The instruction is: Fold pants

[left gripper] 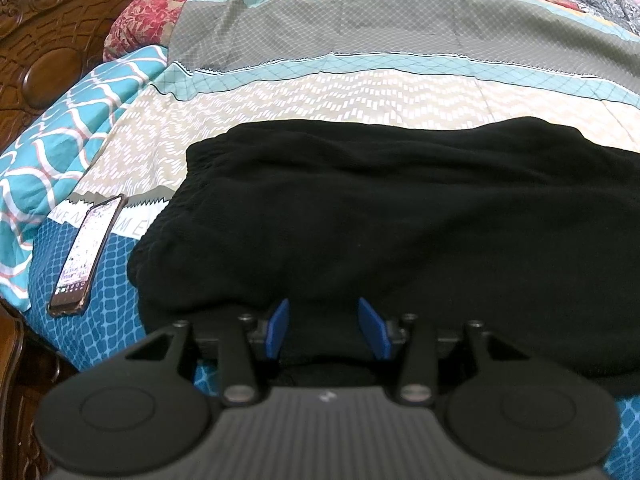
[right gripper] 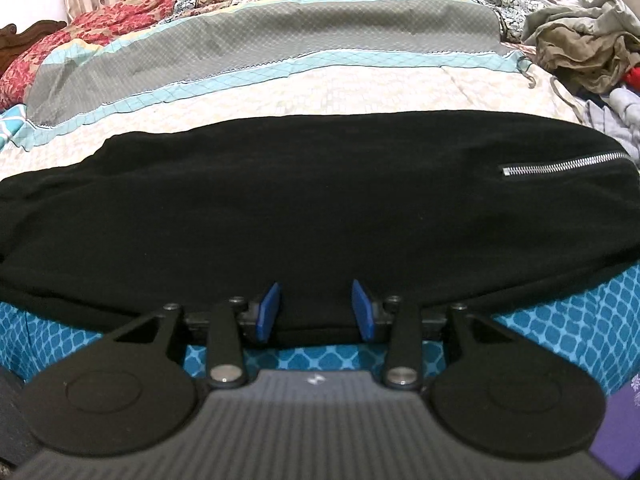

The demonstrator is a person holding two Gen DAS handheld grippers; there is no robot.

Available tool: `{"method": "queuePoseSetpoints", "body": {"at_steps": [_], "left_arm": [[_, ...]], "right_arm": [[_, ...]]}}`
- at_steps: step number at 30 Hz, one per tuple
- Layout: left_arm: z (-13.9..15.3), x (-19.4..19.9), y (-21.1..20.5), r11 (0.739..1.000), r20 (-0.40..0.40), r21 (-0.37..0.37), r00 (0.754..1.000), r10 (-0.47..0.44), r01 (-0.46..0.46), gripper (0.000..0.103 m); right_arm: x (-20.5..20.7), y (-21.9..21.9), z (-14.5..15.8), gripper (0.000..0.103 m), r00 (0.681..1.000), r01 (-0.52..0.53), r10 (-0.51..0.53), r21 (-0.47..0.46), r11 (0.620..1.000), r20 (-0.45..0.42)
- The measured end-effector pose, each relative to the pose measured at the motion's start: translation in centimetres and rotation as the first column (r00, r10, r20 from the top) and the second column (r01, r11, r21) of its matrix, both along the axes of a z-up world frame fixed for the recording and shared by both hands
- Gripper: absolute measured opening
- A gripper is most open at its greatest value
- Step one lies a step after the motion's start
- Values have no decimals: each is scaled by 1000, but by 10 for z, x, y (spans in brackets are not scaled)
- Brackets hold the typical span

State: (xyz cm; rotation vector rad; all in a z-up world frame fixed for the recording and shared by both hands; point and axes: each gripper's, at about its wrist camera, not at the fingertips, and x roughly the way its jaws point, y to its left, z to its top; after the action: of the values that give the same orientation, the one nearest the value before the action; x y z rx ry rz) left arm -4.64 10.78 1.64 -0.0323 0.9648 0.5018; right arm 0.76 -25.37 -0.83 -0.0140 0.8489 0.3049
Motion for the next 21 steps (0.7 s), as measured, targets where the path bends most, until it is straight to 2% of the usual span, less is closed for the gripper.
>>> {"method": "queuePoseSetpoints", "body": {"at_steps": [8, 11, 14, 16, 21], "left_arm": [[0, 1, -1, 1000, -8, 8, 1000, 1, -1, 41], [2, 2, -2, 1000, -17, 8, 1000, 3, -2, 43], [14, 2, -3, 1000, 9, -8, 1000, -1, 1, 52], [25, 4, -9, 1000, 46, -8, 999, -27, 28, 53], [43, 16, -36, 986, 99, -78, 986, -137, 145, 55]], "right_arm": [[-18, 12, 0, 44, 1000, -6, 6, 10, 1000, -6], [-17, -4, 9, 44, 1000, 20, -21, 86, 996, 9], [-16, -39, 20, 46, 993, 106, -115, 189, 976, 36], [-15, -67, 24, 46, 979, 187, -202, 240, 952, 37], [-28, -141, 28, 46, 904, 388, -425, 317, 865, 51]]}}
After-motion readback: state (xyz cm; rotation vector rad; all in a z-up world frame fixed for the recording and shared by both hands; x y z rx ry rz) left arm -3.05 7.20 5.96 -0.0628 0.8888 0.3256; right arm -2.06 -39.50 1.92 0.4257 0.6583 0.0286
